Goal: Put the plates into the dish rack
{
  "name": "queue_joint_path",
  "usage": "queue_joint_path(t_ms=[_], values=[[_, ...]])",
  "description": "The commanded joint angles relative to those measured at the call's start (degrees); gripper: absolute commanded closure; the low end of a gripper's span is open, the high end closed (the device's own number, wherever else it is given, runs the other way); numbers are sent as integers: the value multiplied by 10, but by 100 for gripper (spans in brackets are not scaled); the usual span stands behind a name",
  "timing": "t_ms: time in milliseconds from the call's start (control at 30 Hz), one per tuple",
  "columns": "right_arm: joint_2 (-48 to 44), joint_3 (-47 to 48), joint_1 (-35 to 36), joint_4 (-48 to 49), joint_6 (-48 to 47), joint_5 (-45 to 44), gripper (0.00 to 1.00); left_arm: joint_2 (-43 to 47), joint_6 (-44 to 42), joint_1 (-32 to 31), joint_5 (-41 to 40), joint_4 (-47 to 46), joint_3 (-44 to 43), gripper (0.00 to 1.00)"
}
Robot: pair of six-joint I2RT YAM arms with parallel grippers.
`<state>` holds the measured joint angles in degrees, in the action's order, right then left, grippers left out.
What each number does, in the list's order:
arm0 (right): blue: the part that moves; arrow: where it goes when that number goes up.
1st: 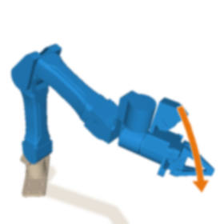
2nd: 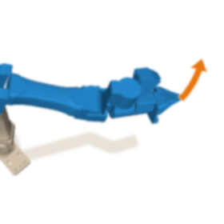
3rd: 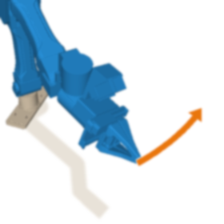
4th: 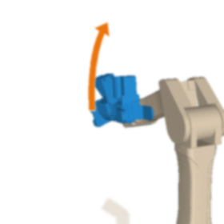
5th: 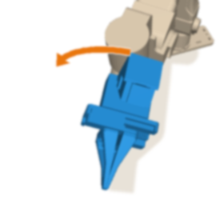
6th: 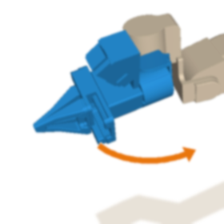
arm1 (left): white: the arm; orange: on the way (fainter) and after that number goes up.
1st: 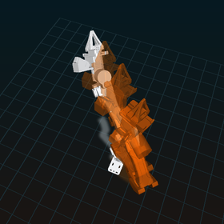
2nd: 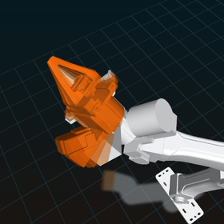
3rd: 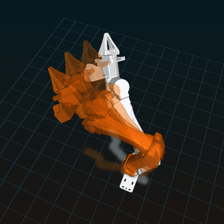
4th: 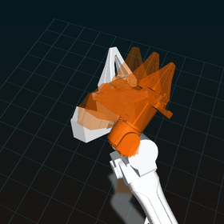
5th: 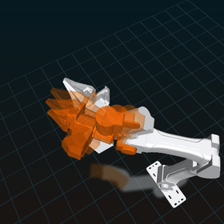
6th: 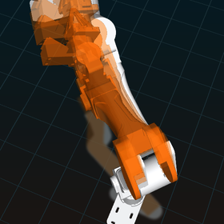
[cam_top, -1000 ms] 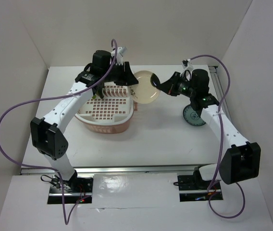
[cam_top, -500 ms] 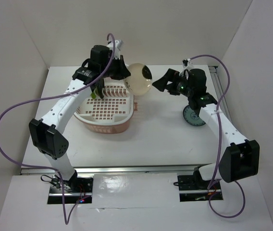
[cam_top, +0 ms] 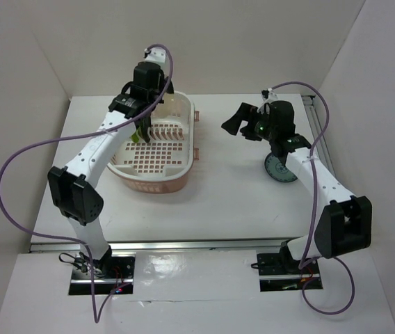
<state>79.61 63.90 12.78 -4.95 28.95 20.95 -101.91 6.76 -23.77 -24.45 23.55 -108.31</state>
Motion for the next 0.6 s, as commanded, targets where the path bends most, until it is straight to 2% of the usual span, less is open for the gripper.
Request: queue_joint_path(t_ms=[0, 300, 567], values=[[6, 24, 2, -20, -23, 8, 0, -25, -64, 0, -110, -50, 11, 100], [1, 12, 2, -25, -35, 19, 0, -75, -87, -34, -227, -62, 6, 100], [-4, 7, 16, -30, -46, 12, 0, -100, -62, -39, -228, -49, 16, 100]])
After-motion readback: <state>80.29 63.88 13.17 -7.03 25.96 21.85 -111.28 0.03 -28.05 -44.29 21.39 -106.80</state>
